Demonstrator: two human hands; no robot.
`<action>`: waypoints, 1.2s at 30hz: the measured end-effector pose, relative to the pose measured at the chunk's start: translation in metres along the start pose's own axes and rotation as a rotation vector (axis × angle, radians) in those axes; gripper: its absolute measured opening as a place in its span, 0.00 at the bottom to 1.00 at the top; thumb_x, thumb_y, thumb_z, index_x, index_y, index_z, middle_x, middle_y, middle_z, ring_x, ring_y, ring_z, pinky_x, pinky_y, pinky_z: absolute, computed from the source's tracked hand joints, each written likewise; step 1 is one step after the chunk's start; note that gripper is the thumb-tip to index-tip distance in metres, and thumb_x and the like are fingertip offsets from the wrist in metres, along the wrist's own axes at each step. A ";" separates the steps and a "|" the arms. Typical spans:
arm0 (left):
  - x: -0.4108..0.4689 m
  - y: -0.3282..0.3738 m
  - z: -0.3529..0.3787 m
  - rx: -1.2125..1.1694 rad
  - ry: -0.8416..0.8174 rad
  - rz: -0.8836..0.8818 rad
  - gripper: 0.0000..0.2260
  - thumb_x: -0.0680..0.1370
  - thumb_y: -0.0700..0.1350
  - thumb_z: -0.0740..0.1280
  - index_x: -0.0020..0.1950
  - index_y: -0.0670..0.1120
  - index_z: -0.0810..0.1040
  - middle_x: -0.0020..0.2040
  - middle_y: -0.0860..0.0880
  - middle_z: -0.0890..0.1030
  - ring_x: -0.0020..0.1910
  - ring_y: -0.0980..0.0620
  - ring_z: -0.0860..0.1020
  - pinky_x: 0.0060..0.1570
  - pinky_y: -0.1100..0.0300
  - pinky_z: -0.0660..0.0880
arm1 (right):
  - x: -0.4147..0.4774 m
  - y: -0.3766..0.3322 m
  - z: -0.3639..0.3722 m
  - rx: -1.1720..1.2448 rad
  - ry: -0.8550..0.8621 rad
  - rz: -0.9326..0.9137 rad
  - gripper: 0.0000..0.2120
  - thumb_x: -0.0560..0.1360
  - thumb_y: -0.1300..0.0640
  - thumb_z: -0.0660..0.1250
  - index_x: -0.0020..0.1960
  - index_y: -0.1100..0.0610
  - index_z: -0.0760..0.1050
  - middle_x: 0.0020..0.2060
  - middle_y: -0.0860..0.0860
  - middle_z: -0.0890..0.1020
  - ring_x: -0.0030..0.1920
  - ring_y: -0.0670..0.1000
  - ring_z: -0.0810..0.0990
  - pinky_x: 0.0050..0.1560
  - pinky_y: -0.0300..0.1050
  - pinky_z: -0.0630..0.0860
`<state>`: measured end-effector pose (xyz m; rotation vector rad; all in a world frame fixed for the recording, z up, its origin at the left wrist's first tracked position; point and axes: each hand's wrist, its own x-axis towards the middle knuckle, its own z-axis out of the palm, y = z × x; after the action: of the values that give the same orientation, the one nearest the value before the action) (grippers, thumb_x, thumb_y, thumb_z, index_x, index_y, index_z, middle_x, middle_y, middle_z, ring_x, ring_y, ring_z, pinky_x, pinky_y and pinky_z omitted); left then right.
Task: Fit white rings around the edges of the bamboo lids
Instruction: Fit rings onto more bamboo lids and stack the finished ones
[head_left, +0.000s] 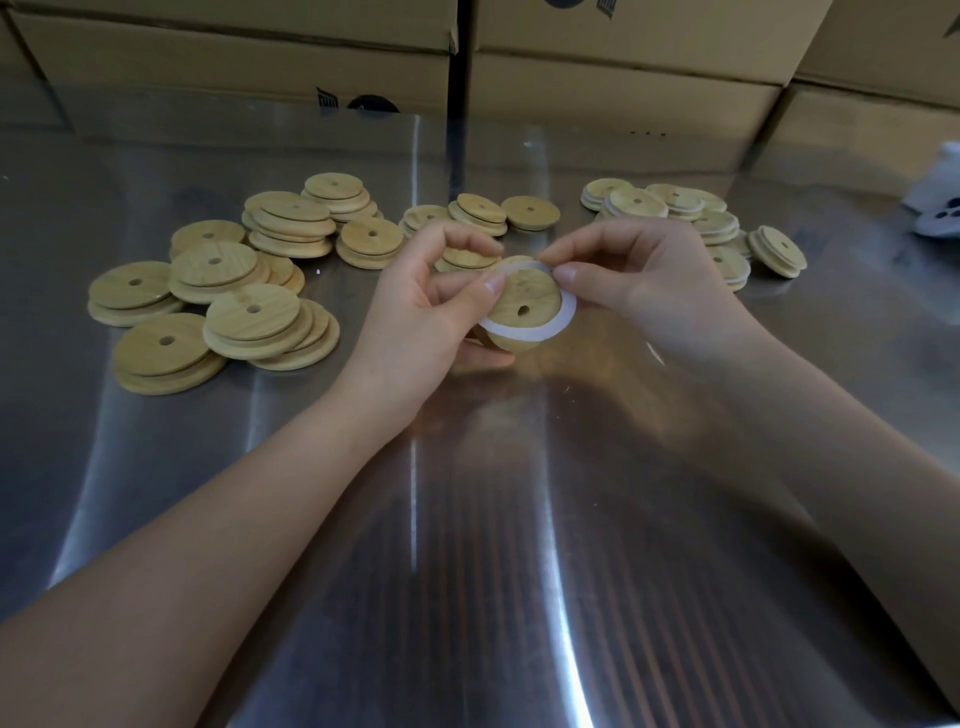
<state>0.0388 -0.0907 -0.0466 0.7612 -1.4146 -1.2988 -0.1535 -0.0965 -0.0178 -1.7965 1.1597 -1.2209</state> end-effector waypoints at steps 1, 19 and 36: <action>0.000 0.000 0.000 0.003 -0.011 0.007 0.07 0.81 0.37 0.64 0.54 0.48 0.75 0.46 0.46 0.86 0.46 0.46 0.85 0.35 0.50 0.83 | 0.000 0.000 0.000 0.001 -0.002 0.000 0.12 0.72 0.63 0.69 0.41 0.47 0.84 0.40 0.48 0.86 0.44 0.48 0.84 0.45 0.40 0.80; 0.001 -0.003 0.000 0.027 -0.026 0.002 0.08 0.79 0.38 0.67 0.52 0.50 0.82 0.52 0.48 0.85 0.51 0.49 0.84 0.38 0.52 0.83 | 0.001 0.003 -0.007 0.082 -0.108 0.071 0.08 0.73 0.63 0.67 0.44 0.52 0.83 0.42 0.53 0.86 0.46 0.52 0.84 0.47 0.44 0.80; 0.005 -0.003 -0.001 -0.050 0.107 -0.027 0.09 0.77 0.33 0.68 0.51 0.47 0.80 0.51 0.46 0.85 0.50 0.46 0.84 0.36 0.52 0.83 | -0.002 -0.004 0.005 0.049 0.017 0.082 0.07 0.75 0.68 0.69 0.45 0.56 0.81 0.37 0.50 0.85 0.37 0.48 0.84 0.39 0.37 0.79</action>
<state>0.0377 -0.0968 -0.0484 0.8065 -1.2854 -1.2903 -0.1479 -0.0929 -0.0172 -1.6889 1.1918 -1.2090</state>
